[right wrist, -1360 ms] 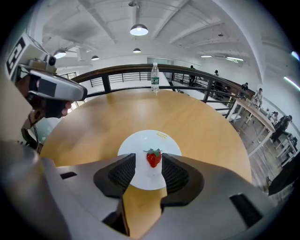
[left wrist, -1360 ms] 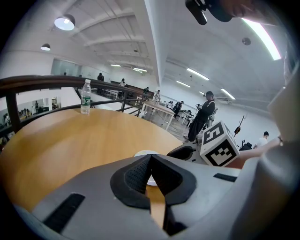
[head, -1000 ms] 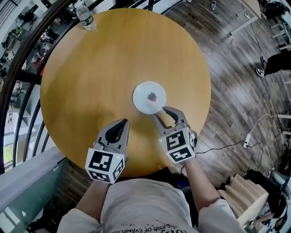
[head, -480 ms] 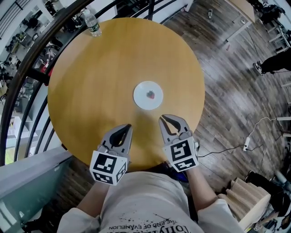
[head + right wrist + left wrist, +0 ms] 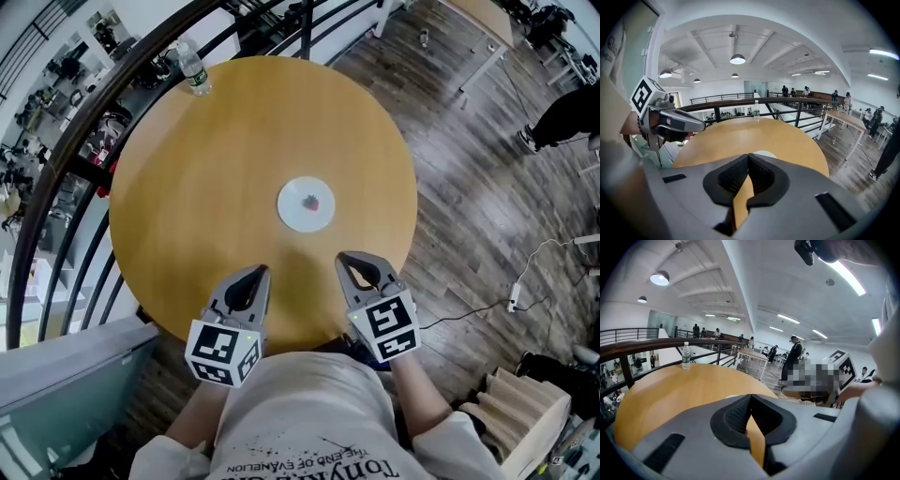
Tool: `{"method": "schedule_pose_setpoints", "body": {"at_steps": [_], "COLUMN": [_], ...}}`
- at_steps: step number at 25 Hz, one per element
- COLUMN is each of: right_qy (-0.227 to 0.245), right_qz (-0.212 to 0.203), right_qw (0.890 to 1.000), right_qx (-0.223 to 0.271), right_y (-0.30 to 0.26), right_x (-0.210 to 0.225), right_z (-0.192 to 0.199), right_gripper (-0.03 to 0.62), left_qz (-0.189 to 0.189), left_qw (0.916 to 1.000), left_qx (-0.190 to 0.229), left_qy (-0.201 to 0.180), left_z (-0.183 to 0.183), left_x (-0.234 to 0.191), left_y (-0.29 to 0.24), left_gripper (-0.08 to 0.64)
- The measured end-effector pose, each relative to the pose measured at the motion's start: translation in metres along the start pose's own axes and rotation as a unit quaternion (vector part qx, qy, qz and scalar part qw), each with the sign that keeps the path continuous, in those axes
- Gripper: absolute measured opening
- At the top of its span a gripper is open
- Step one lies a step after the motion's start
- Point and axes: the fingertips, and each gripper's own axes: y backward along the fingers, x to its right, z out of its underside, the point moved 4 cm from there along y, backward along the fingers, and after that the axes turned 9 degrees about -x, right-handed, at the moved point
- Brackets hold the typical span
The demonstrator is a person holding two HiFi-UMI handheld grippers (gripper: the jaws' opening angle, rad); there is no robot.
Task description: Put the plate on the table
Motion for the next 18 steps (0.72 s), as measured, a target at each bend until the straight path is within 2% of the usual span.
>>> {"method": "schedule_pose_setpoints", "body": {"at_steps": [18], "right_qy": [-0.001], "right_qz": [-0.008], "right_qw": [1.0], "right_qx": [0.017], "right_y": [0.013], "right_x": [0.0], "right_z": [-0.011], "right_gripper": [0.025], "left_qz": [0.008], "left_qw": [0.9999], "left_qx": [0.01], "left_qy": [-0.011], "left_z": [-0.01], "left_x": [0.018], "left_y": [0.004], "left_gripper": [0.023]}}
